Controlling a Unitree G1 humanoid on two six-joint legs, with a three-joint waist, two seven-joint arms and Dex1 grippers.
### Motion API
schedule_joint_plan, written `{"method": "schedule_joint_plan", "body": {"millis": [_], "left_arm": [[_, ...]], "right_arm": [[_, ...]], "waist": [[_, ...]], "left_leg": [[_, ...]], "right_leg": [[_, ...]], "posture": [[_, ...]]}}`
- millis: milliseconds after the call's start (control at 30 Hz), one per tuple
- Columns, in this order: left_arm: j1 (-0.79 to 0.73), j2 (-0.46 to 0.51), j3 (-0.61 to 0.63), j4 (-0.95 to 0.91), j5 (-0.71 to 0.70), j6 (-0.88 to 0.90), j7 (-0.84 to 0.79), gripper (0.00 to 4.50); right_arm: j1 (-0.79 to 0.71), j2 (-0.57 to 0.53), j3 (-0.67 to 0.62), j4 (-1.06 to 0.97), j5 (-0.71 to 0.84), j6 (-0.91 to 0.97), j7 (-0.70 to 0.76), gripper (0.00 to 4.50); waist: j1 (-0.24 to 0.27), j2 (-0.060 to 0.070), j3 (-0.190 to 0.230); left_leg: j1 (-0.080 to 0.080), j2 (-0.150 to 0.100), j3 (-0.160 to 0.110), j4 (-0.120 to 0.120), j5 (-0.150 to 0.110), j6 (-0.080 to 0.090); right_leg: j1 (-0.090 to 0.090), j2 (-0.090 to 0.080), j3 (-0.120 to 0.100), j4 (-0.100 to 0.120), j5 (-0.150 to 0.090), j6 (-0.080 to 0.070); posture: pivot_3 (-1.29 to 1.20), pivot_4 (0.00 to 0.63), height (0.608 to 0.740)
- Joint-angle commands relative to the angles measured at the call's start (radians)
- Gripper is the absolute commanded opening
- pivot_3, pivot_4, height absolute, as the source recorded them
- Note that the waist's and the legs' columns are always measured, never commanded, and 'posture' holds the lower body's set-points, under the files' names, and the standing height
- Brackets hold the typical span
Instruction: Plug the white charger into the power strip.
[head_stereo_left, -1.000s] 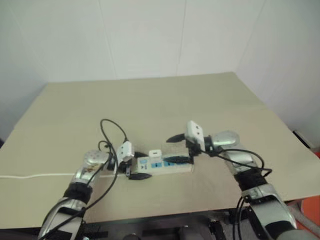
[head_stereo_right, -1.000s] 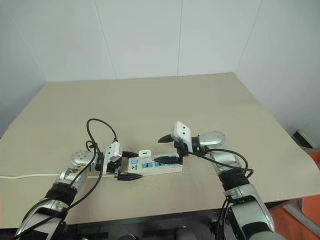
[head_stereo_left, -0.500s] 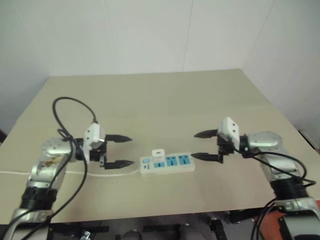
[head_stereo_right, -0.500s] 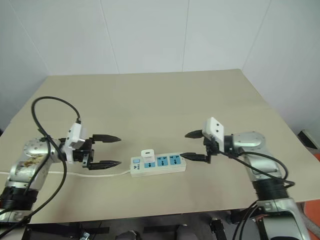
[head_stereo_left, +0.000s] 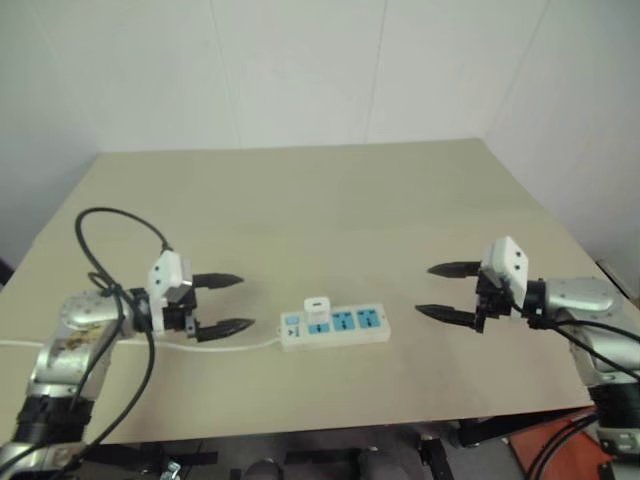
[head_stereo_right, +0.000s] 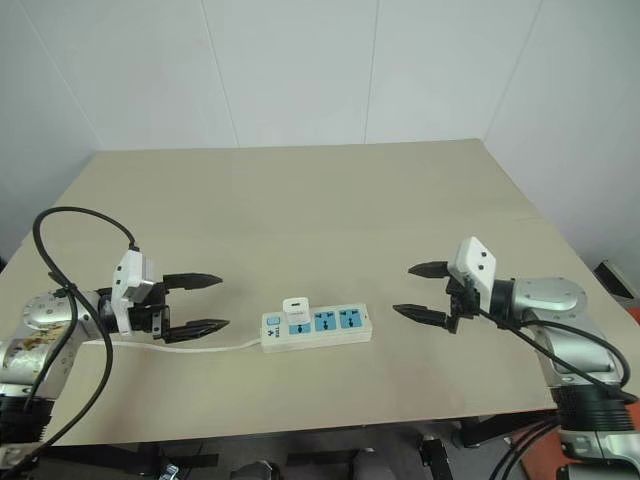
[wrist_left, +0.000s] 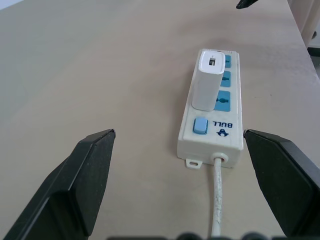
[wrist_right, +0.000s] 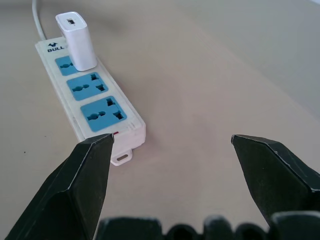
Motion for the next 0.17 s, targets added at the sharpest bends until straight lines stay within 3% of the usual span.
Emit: {"method": "schedule_joint_plan", "body": {"millis": [33, 167], "left_arm": [[0.004, -0.001, 0.008, -0.034, -0.018, 0.001, 0.008, 4.49], [-0.003, -0.003, 0.002, -0.020, -0.016, -0.005, 0.006, 4.49]], "right_arm": [[0.013, -0.021, -0.039, -0.042, 0.012, -0.009, -0.024, 4.46], [0.023, -0.029, -0.036, -0.049, -0.016, -0.022, -0.070, 4.46]], "waist": [[0.000, 0.000, 0.000], [-0.001, 0.000, 0.000]], "left_leg": [[0.000, 0.000, 0.000, 0.000, 0.000, 0.000], [0.000, 0.000, 0.000, 0.000, 0.000, 0.000]], "right_leg": [[0.000, 0.000, 0.000, 0.000, 0.000, 0.000], [0.000, 0.000, 0.000, 0.000, 0.000, 0.000]], "posture": [[0.00, 0.150, 0.740], [0.00, 0.150, 0.740]]}}
